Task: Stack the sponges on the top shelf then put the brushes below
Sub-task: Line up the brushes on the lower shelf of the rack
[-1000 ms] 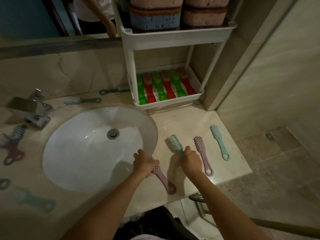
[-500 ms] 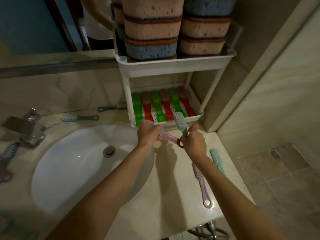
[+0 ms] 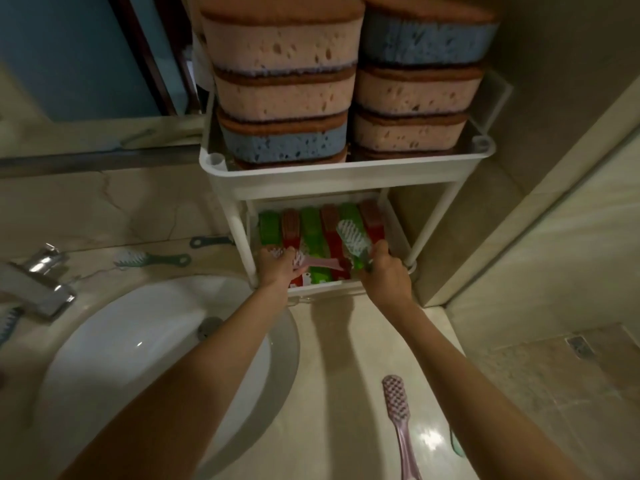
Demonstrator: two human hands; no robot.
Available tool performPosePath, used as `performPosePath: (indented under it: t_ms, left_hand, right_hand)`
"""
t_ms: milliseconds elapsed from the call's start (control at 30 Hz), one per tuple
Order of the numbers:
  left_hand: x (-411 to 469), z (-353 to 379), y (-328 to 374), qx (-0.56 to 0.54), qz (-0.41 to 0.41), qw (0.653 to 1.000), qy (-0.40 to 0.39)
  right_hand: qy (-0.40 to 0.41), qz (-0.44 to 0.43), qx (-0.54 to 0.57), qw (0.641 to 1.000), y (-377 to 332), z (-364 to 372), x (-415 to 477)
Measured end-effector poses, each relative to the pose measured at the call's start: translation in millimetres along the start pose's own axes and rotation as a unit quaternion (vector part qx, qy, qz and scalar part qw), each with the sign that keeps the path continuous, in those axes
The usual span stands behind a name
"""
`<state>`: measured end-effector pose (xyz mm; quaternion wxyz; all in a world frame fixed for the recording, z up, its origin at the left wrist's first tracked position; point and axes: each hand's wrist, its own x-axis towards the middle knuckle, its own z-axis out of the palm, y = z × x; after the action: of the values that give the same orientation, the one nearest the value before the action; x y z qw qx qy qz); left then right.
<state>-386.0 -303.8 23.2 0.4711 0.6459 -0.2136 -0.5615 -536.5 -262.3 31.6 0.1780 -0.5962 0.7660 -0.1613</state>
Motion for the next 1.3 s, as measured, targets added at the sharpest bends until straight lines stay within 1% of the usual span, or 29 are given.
performPosePath:
  t_ms: [67, 100, 200, 400, 467, 533, 567, 667, 800, 867, 1000, 1100, 1233, 1300]
  left_hand:
    - [7.9, -1.0, -5.1, 0.077, 0.013, 0.997, 0.011]
    - [10.3, -1.5, -6.3, 0.138, 0.024, 0.990, 0.018]
    - [9.8, -2.5, -5.7, 0.301, 0.073, 0.951, 0.018]
    - [8.8, -2.3, -6.7, 0.483, 0.057, 0.871, -0.068]
    - [7.0, -2.6, -9.6, 0.550, 0.078, 0.828, -0.073]
    - [6.1, -2.8, -12.4, 0.617, 0.134, 0.773, -0.061]
    - [5.5, -2.7, -13.0, 0.636, 0.161, 0.752, -0.060]
    - [3.0, -3.5, -11.7, 0.663, 0.199, 0.719, -0.065]
    - [2.0, -7.7, -7.2, 0.678, 0.219, 0.697, -0.075]
    - [0.8, -9.0, -5.9, 0.678, 0.217, 0.698, -0.083]
    - [0.0, -12.0, -1.1, 0.664, 0.206, 0.711, -0.106]
    - [0.0, -14.8, 1.8, 0.647, 0.202, 0.726, -0.113]
    - [-3.9, -17.2, 0.0, 0.638, 0.215, 0.735, -0.084]
    - [-8.0, -20.1, -6.1, 0.619, 0.234, 0.747, -0.070]
  right_hand:
    - [-0.004, -0.006, -0.008, 1.000, 0.6, 2.0, 5.1]
    - [-0.004, -0.011, -0.010, 1.000, 1.0, 3.5, 7.2]
    - [0.002, -0.021, -0.012, 1.000, 1.2, 7.6, 13.0]
    - [-0.013, -0.045, -0.051, 0.998, 4.5, 7.5, 23.1]
    - [-0.024, -0.051, -0.051, 0.997, 6.1, 7.9, 25.5]
    - [-0.034, -0.053, -0.049, 0.997, 8.1, 8.1, 27.5]
    - [-0.037, -0.053, -0.049, 0.997, 9.2, 8.0, 28.0]
    - [-0.045, -0.062, -0.048, 0.996, 11.7, 8.7, 29.5]
    - [-0.054, -0.075, -0.055, 0.994, 11.3, 9.1, 31.2]
    - [-0.061, -0.082, -0.054, 0.993, 9.4, 9.0, 32.7]
    - [-0.079, -0.095, -0.066, 0.990, 3.0, 9.4, 37.0]
    - [-0.082, -0.094, -0.054, 0.991, -3.5, 12.8, 41.3]
    - [-0.096, -0.105, -0.035, 0.989, -17.3, 24.5, 48.8]
    - [-0.112, -0.110, -0.029, 0.987, -26.1, 31.5, 52.6]
